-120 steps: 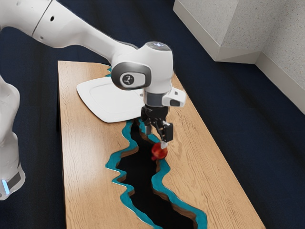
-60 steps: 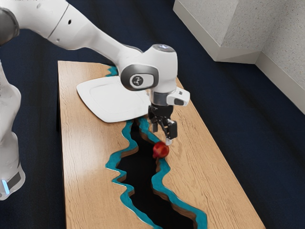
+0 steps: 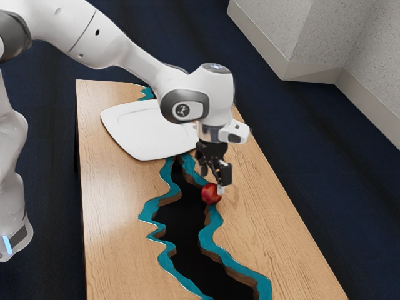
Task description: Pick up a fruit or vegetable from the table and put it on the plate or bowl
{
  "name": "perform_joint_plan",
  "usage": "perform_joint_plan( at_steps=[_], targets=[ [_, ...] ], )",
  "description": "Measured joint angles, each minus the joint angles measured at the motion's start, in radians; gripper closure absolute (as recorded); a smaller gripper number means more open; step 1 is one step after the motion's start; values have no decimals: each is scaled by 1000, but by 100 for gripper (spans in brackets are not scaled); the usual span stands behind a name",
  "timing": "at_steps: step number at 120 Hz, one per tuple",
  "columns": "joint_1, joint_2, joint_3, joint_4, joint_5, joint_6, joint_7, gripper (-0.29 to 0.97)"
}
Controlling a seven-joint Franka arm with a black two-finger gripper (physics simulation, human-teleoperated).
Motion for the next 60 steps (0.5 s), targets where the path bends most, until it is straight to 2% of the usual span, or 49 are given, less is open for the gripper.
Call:
perform_joint_plan(
  at_steps=[14,30,60],
  targets=[
    [-6,-3,0,-18,-4,4,-5,0],
    [-5,44,0,-10,-3,13,-10,0],
    [-3,83,0,7,1,29,-17,9]
  ],
)
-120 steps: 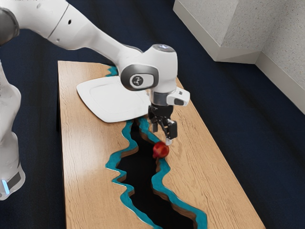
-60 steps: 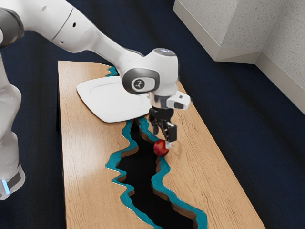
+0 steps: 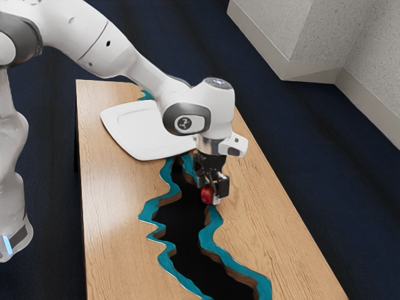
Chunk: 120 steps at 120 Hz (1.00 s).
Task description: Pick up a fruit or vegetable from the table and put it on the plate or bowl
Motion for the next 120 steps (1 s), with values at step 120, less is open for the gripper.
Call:
perform_joint_plan(
  at_steps=[120],
  targets=[
    [656,-415,6,-192,19,-202,-55,35]
  ],
)
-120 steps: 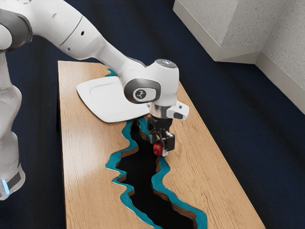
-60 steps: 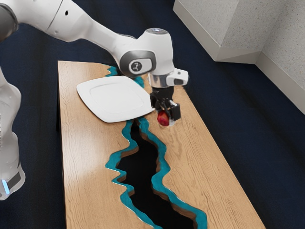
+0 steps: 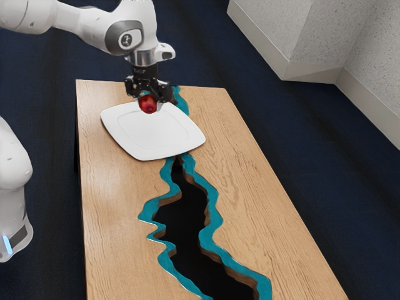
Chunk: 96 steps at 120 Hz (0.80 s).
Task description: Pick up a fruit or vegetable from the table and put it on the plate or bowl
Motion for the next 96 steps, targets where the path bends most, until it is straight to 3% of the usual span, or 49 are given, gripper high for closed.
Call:
perform_joint_plan(
  at_steps=[15,28,34,50,68,78,84,96],
  targets=[
    [6,140,17,108,1,-20,3,35],
    [5,175,32,138,2,-29,6,36],
    [3,181,33,149,2,-32,7,35],
    [-1,185,34,172,6,-37,19,13],
    [-9,177,31,184,6,-39,34,5],
    [-30,119,-75,276,1,-36,39,3],
    [-85,104,-139,351,-2,-37,18,2],
    [-339,117,-171,448,-6,-61,-139,1]
  ],
)
